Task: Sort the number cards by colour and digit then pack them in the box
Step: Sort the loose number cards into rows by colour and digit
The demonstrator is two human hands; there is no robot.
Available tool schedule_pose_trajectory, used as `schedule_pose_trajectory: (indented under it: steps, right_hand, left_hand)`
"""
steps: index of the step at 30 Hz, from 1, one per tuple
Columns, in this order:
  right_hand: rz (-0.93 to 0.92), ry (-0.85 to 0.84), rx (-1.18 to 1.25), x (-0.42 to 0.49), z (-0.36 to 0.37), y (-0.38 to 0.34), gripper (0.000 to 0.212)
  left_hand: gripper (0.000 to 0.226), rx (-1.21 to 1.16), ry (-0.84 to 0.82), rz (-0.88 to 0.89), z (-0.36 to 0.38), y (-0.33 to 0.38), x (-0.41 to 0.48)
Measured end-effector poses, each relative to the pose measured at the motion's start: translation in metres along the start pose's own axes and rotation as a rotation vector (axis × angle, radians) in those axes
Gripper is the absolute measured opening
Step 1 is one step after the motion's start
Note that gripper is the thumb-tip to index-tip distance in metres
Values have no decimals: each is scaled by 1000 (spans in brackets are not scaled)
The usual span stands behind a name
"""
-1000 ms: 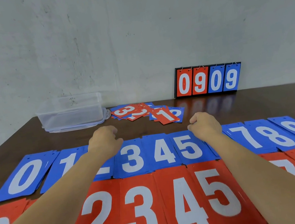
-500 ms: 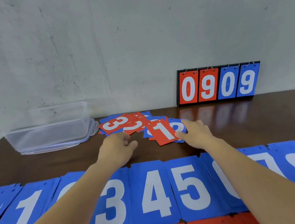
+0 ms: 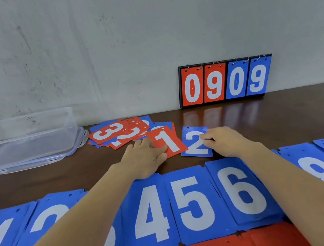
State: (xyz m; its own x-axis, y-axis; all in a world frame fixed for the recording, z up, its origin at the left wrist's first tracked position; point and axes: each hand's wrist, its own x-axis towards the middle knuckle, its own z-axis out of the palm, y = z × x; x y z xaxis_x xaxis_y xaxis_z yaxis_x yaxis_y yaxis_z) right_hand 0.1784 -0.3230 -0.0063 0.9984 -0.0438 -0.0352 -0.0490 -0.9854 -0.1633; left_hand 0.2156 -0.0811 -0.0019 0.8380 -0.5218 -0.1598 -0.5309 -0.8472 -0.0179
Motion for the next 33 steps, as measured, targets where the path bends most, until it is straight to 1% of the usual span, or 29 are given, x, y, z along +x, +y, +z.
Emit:
schedule_pose_trajectory:
  steps: [2, 4, 5, 7, 8, 9, 10, 13, 15, 20, 22, 26, 28, 31, 33]
  right_hand:
    - [8, 23, 36, -2, -2, 7, 33]
    - [41, 82, 115, -2, -1, 11, 30]
    - [66, 105, 162, -2, 0, 11, 37]
    - [122, 96, 230, -2, 2, 9, 68]
    - [141, 84, 247, -1, 3, 7, 81]
    - [155, 70, 249, 0, 4, 6, 90]
    - [158, 53, 225, 1, 5, 5, 95]
    - [120, 21, 118, 3, 10, 7, 94]
    - [110, 16, 83, 4, 9, 8, 89]
    - [108, 53, 10, 1, 0, -2, 79]
    - [128, 64, 59, -3, 0, -8, 76]
    - [152, 85, 256, -1, 4, -14, 83]
    - [174, 110, 346, 0, 4, -19, 88]
    - [221, 178, 418, 4, 5, -25, 94]
    - [239, 203, 442, 7, 8, -26, 94]
  left_hand:
    - [50, -57, 0, 22, -2, -10, -4]
    - [46, -157, 40, 22, -2, -20, -10]
    - [43, -234, 77, 13, 0, -24, -12]
    - [39, -403, 174, -48, 4, -24, -13]
    - [42, -444, 214, -105, 5, -23, -12]
    - [51, -439, 237, -167, 6, -20, -9]
    - [61, -382, 239, -211, 7, -18, -6]
    - [84, -131, 148, -247, 10, -11, 3]
    - [90, -53, 111, -243, 11, -12, 7]
    - [80, 5, 150, -219, 12, -12, 11]
    - [75, -20, 175, -235, 12, -10, 12]
    - [68, -145, 202, -255, 9, -1, 9]
    - [69, -261, 235, -276, 7, 2, 7]
    - [75, -482, 244, -377, 4, 0, 6]
    - [76, -493, 209, -432, 5, -4, 6]
